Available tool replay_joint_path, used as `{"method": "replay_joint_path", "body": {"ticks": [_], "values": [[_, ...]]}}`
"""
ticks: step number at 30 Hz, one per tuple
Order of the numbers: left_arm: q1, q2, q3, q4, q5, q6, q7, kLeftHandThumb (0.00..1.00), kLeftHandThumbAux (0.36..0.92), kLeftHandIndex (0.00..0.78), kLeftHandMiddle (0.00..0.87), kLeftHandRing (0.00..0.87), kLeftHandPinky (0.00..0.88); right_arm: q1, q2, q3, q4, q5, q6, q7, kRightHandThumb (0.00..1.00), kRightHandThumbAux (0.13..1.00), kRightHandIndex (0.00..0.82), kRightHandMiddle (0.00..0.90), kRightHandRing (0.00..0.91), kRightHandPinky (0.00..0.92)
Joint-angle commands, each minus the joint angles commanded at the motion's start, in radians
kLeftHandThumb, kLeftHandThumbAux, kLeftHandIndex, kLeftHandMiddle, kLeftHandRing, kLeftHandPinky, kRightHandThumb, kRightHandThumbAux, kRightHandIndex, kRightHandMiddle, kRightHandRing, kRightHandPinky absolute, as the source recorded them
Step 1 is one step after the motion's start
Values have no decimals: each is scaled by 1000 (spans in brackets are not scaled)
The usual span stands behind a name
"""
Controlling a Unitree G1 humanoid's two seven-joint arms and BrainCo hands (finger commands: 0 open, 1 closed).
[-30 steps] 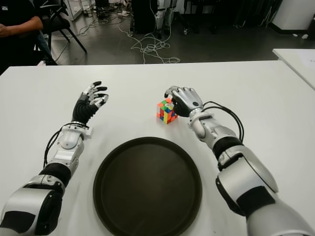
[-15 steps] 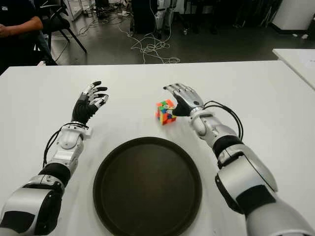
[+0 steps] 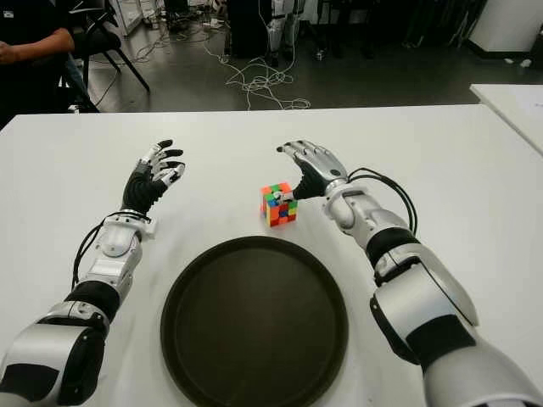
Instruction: Pick up the Rubik's Cube and put it in the plate
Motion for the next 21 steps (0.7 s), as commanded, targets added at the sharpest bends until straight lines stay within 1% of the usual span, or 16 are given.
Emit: {"method": "replay_joint_path", "body": {"ticks": [8, 16, 21], "values": [[0, -3, 8, 1, -10, 1, -14, 109, 636, 163, 250, 278, 322, 0, -2, 0, 0, -5, -2, -15, 0, 738, 0, 0, 0, 0], [-1, -3, 7, 4, 1, -4, 3, 93, 625, 166, 250, 279, 324, -1, -2, 4, 0, -7, 1, -17, 0, 737, 0, 0, 0, 0], [-2, -2, 6, 6, 5, 0, 8, 99, 630, 160, 244, 274, 319, -3, -1, 2, -1, -6, 0, -19, 0, 735, 0, 0, 0, 0]]}}
